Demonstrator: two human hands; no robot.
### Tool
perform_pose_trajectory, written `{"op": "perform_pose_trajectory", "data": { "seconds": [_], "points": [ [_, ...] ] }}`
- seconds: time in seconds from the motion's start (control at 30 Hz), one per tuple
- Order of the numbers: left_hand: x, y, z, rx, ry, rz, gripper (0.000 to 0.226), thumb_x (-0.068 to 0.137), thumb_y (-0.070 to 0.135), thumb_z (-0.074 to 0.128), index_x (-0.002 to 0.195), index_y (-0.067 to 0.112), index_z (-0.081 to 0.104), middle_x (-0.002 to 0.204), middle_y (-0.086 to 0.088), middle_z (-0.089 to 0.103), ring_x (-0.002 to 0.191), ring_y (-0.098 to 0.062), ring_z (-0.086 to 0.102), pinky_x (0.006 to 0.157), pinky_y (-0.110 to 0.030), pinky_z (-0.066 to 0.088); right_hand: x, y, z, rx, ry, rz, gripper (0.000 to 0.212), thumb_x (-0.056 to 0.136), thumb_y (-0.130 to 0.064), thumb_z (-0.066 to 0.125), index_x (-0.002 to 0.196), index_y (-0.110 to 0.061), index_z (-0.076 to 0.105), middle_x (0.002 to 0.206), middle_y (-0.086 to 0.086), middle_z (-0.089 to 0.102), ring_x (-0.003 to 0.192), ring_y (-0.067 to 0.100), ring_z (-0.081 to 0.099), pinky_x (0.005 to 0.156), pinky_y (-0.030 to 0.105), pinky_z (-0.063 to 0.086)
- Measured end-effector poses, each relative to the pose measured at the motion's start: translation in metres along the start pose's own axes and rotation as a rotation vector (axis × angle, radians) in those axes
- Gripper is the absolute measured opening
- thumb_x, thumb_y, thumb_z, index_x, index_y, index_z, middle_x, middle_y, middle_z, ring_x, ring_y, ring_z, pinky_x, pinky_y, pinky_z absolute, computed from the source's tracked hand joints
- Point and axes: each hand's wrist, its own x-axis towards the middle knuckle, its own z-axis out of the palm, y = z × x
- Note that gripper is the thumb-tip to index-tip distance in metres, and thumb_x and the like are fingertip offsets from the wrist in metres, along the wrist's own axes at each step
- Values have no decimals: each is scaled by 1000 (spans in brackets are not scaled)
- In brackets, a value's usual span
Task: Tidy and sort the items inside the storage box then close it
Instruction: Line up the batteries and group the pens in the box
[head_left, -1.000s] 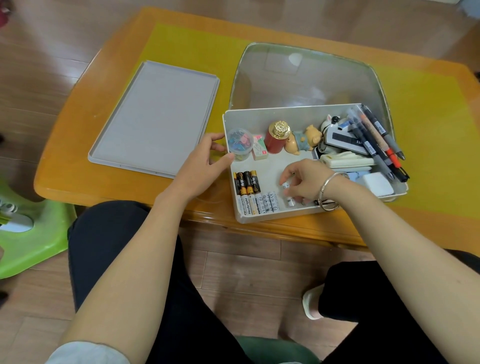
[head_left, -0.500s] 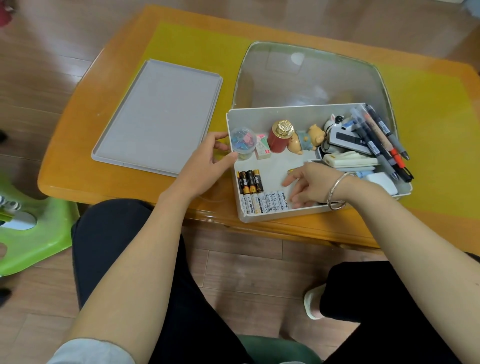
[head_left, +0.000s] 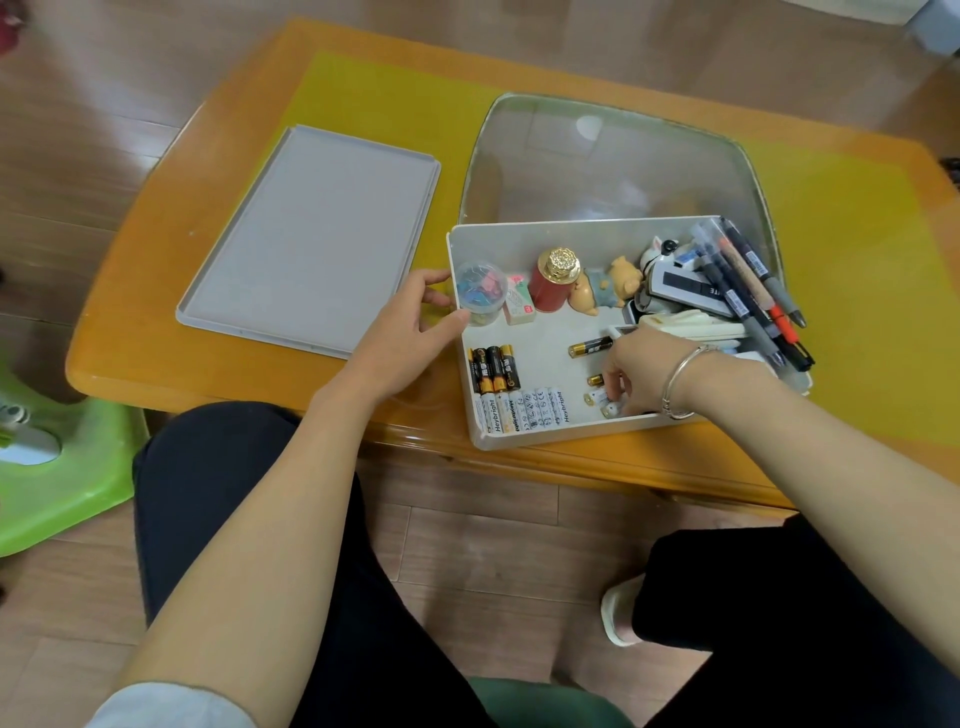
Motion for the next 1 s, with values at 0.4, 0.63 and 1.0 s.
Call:
{"op": "perform_pose_trajectory", "data": {
  "seconds": [0.4, 0.63, 1.0],
  "points": [
    [-1, 3, 0, 21, -6, -24, 40, 92, 45, 55, 125, 42, 34, 109, 23, 50, 92, -7, 62, 66, -19, 51, 7, -3, 4, -1, 50, -47, 22, 81, -37, 63, 83, -17, 73, 83, 1, 69, 75, 19, 56, 66, 21, 39],
    [-2, 6, 0, 34, 1, -36, 44, 93, 43, 55, 132, 35, 36, 108, 22, 50, 91, -10, 62, 67, -20, 52, 5, -11, -7, 560, 225, 2, 11, 76, -18, 66, 69, -14, 58, 58, -3, 63, 42, 10, 60, 37, 10, 37],
    [-14, 24, 13, -41, 48, -132, 47, 99, 34, 46, 144, 30, 30, 107, 19, 51, 87, 14, 58, 58, -13, 53, 13, -14, 13, 732, 69, 58, 10, 82, -18, 70, 88, -18, 62, 55, 0, 66, 44, 12, 62, 42, 23, 49]
  ]
}}
